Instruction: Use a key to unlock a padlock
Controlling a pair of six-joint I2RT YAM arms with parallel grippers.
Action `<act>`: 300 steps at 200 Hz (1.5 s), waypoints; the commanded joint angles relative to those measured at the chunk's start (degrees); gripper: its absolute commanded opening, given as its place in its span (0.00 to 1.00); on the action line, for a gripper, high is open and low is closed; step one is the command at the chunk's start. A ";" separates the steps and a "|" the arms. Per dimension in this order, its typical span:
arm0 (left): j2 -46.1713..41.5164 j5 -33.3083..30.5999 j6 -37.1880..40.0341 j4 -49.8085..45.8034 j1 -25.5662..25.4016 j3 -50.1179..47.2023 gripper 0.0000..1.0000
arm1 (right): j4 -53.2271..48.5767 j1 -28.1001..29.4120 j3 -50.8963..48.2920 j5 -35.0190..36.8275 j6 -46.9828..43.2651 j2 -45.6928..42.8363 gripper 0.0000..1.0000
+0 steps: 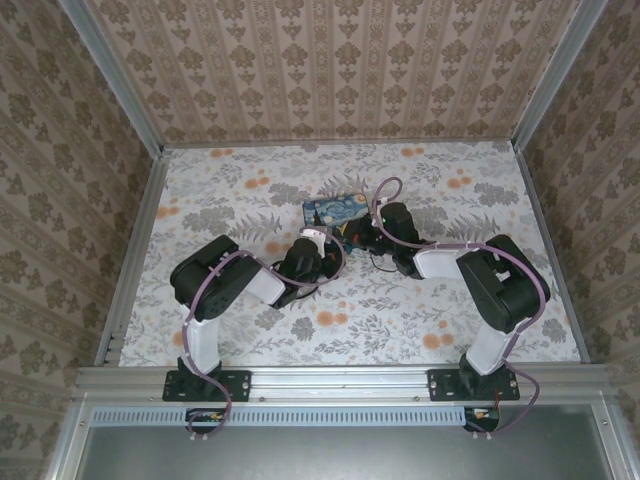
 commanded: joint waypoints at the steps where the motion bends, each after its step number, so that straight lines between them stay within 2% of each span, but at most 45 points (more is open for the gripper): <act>1: -1.32 0.54 -1.12 0.02 -0.02 -1.21 0.00 | -0.86 -0.12 -0.37 -0.64 0.06 -0.62 0.00; 105: -12.79 3.52 -1.56 -0.33 0.26 -12.84 0.00 | -8.81 1.76 1.05 0.40 -2.19 -10.51 0.00; 165: -21.02 4.81 0.41 -7.31 0.25 -15.81 0.00 | -9.25 3.84 0.48 2.11 -3.47 -8.09 0.00; 197: -20.29 4.73 1.74 -9.51 0.24 -14.86 0.00 | -9.06 3.84 0.16 2.88 -4.12 -6.01 0.00; 247: -15.23 3.69 1.69 -7.33 0.24 -14.53 0.00 | -8.89 3.84 -0.62 3.42 -4.62 -3.73 0.00; 263: -14.12 2.79 1.46 -5.35 0.24 -15.26 0.11 | -8.54 3.85 -0.89 3.55 -4.54 -3.44 0.00; 270: -13.85 2.37 1.27 -4.67 0.27 -15.58 0.20 | -8.52 3.84 -0.98 3.58 -4.59 -3.41 0.00; 300: -14.75 0.23 2.20 -2.50 0.49 -18.01 0.46 | -8.69 3.78 -1.11 3.68 -4.57 -3.37 0.00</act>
